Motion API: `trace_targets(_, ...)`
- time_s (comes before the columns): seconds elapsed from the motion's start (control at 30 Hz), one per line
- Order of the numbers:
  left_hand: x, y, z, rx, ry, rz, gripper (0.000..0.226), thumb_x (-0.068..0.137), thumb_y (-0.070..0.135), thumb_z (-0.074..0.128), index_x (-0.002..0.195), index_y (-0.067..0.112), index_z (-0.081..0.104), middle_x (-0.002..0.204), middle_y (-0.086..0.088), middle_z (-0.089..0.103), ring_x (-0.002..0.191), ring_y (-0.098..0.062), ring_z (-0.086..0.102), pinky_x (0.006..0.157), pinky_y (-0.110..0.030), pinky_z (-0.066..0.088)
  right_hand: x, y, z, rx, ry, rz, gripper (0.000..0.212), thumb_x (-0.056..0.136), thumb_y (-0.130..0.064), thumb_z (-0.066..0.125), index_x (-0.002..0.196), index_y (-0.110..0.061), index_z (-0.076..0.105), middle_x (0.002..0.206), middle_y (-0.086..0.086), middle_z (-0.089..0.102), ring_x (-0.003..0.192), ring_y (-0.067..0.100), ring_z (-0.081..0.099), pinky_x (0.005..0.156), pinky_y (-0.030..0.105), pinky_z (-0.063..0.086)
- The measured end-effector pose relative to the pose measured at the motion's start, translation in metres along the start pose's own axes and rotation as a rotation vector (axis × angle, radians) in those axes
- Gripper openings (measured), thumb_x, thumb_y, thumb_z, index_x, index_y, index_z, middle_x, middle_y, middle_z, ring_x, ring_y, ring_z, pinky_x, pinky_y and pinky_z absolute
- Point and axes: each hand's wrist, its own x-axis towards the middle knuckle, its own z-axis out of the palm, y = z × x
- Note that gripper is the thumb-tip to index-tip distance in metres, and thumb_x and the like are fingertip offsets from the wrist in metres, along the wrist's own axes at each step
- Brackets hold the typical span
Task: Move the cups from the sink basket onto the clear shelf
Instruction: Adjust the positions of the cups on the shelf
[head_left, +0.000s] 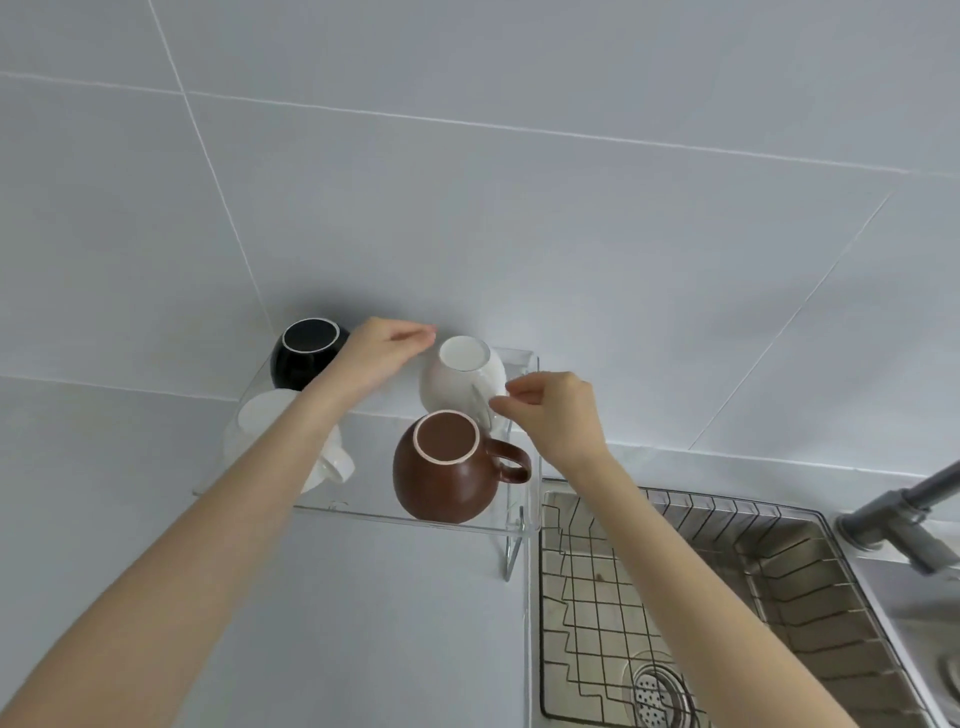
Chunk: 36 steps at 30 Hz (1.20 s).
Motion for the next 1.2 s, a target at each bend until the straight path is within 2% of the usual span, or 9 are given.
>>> trace_targets(0.1,0.025,-0.006,0.015,-0.001,-0.019,0.013,0.033,0.087,0.019,0.056,0.118,0.008,0.060,0.125,-0.006,0.062,0.111,-0.007,0.054,0.088,-0.018,0.037,0.006,0.003,0.020,-0.059,-0.001,-0.010,0.030,0.073,-0.018,0.070,0.100,-0.006,0.068,0.099,0.014,0.074,0.096,0.028,0.065,0.088,0.041,0.052)
trace_targets(0.2,0.036,-0.021,0.025,-0.040,-0.032,0.029,0.033,0.085,0.012,0.059,0.117,0.006,0.061,0.125,-0.008,0.062,0.096,0.007,0.056,0.077,0.001,0.040,0.012,0.012,0.024,-0.116,0.014,-0.046,0.029,0.075,-0.015,0.067,0.102,-0.007,0.067,0.101,0.014,0.074,0.098,0.028,0.066,0.089,0.040,0.052)
trace_targets(0.3,0.038,-0.027,0.025,-0.068,-0.008,0.038,0.033,0.083,0.012,0.061,0.115,0.008,0.062,0.123,-0.007,0.063,0.106,-0.003,0.055,0.075,0.006,0.037,0.017,0.022,0.023,-0.140,-0.017,-0.103,0.018,0.077,-0.014,0.064,0.093,-0.006,0.068,0.092,0.014,0.076,0.091,0.030,0.068,0.085,0.043,0.054)
trace_targets(0.37,0.033,-0.029,0.025,-0.054,0.027,0.053,0.033,0.083,0.014,0.062,0.115,0.010,0.063,0.122,-0.006,0.064,0.108,-0.004,0.055,0.078,0.004,0.038,0.021,0.028,0.021,-0.165,-0.022,-0.149,0.016,0.079,-0.013,0.062,0.090,-0.005,0.068,0.088,0.015,0.076,0.089,0.035,0.067,0.082,0.046,0.054)
trace_targets(0.5,0.017,-0.032,0.033,-0.006,0.169,0.047,0.034,0.082,0.021,0.062,0.115,0.011,0.063,0.122,-0.007,0.065,0.114,-0.012,0.057,0.098,-0.024,0.040,0.034,0.036,0.010,-0.177,-0.027,-0.205,0.025,0.083,-0.011,0.061,0.108,-0.008,0.066,0.099,0.017,0.074,0.095,0.035,0.066,0.088,0.047,0.052)
trace_targets(0.67,0.008,-0.030,0.037,0.097,0.261,0.098,0.035,0.082,0.022,0.063,0.113,0.007,0.064,0.118,-0.014,0.067,0.107,-0.032,0.060,0.081,-0.022,0.037,0.050,0.037,0.002,-0.233,-0.046,-0.271,0.025,0.086,-0.008,0.058,0.110,-0.007,0.065,0.096,0.018,0.075,0.090,0.036,0.066,0.085,0.042,0.051)
trace_targets(0.8,0.007,-0.032,0.035,0.094,0.236,0.094,0.040,0.079,0.024,0.066,0.116,0.009,0.062,0.095,-0.019,0.072,0.083,-0.015,0.056,0.066,-0.013,0.035,0.054,0.038,0.002,-0.251,-0.022,-0.290,0.025,0.087,-0.007,0.056,0.111,-0.006,0.065,0.090,0.018,0.074,0.081,0.037,0.063,0.077,0.036,0.049)
trace_targets(0.93,0.008,-0.033,0.031,0.042,0.213,0.094,0.041,0.077,0.021,0.069,0.115,0.007,0.061,0.117,-0.014,0.067,0.096,-0.005,0.052,0.071,-0.008,0.033,0.052,0.038,0.007,-0.295,0.027,-0.313,0.022,0.088,-0.007,0.054,0.107,-0.003,0.065,0.079,0.027,0.071,0.072,0.044,0.058,0.072,0.048,0.051)
trace_targets(1.2,0.014,-0.034,0.027,0.017,0.176,0.094,0.042,0.074,0.020,0.072,0.112,0.007,0.063,0.119,-0.012,0.065,0.101,-0.001,0.050,0.069,0.008,0.032,0.051,0.045,0.010,-0.307,0.085,-0.329,0.023,0.089,-0.010,0.055,0.109,-0.004,0.064,0.057,0.019,0.053,0.055,0.029,0.036,0.055,0.034,0.033)
